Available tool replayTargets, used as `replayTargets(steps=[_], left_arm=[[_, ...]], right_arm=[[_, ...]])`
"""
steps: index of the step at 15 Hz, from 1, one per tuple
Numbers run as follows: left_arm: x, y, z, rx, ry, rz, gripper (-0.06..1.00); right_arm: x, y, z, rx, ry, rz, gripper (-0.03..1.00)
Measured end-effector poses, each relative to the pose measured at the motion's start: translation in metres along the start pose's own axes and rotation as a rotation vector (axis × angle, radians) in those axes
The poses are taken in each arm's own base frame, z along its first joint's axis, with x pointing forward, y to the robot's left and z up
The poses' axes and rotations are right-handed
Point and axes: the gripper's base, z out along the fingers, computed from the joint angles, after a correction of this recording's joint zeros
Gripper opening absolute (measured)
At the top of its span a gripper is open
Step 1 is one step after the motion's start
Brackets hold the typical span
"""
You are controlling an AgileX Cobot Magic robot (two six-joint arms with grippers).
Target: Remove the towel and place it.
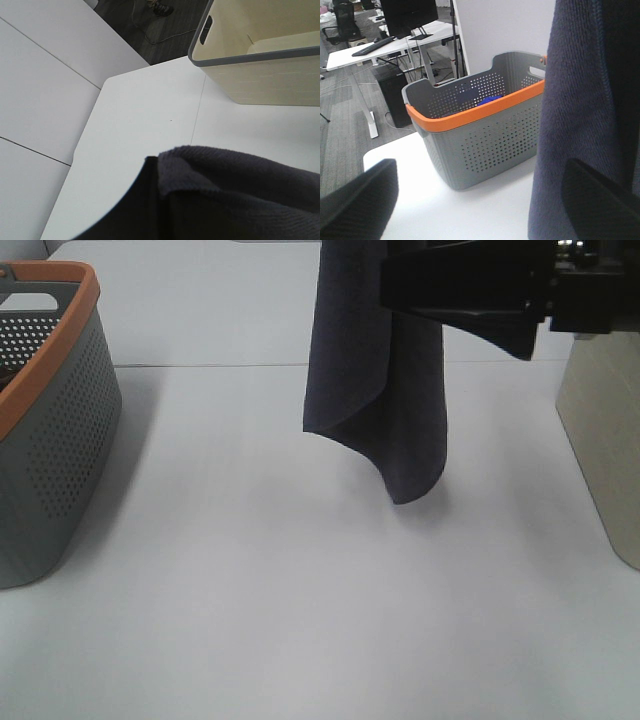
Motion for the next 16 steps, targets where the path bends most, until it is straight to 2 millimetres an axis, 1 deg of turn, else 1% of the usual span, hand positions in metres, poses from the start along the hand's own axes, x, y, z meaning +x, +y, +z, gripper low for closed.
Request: replayTargets(steps=[3,5,6,8,10,14,15,16], left_arm=[[0.000,0.000,0.001,0.001,0.001,0.004,0.00],[0.001,0.000,0.001,0.002,0.002,0.003,0.00],[0.001,0.000,0.001,0.002,0.002,0.003,0.00],[0.001,0.000,0.001,0.002,0.002,0.003,0.00],[0.001,-0.001,0.003,0.004,0.004,0.004,0.00],[0.004,-0.002,0.008,0.011,0.011,0.004,0.00],[0.004,-0.002,0.008,0.013,0.012,0.004,0.00],[0.005,-0.002,0.009,0.013,0.013,0.004,0.00]], right_arm=[[0.012,-0.014,0.015,0.017,0.035,-0.050,0.75],[0.012,-0.028,0.025,0.016,0.045,-0.041,0.75],[0.008,-0.040,0.036,-0.001,0.042,-0.042,0.75],[0.007,-0.050,0.044,-0.016,0.037,-0.032,0.75],[0.010,-0.063,0.057,-0.054,0.040,-0.010,0.75],[0.010,-0.073,0.066,-0.081,0.034,-0.003,0.75],[0.006,-0.078,0.070,-0.081,0.029,-0.011,0.75],[0.005,-0.077,0.073,-0.090,0.027,-0.017,0.75]])
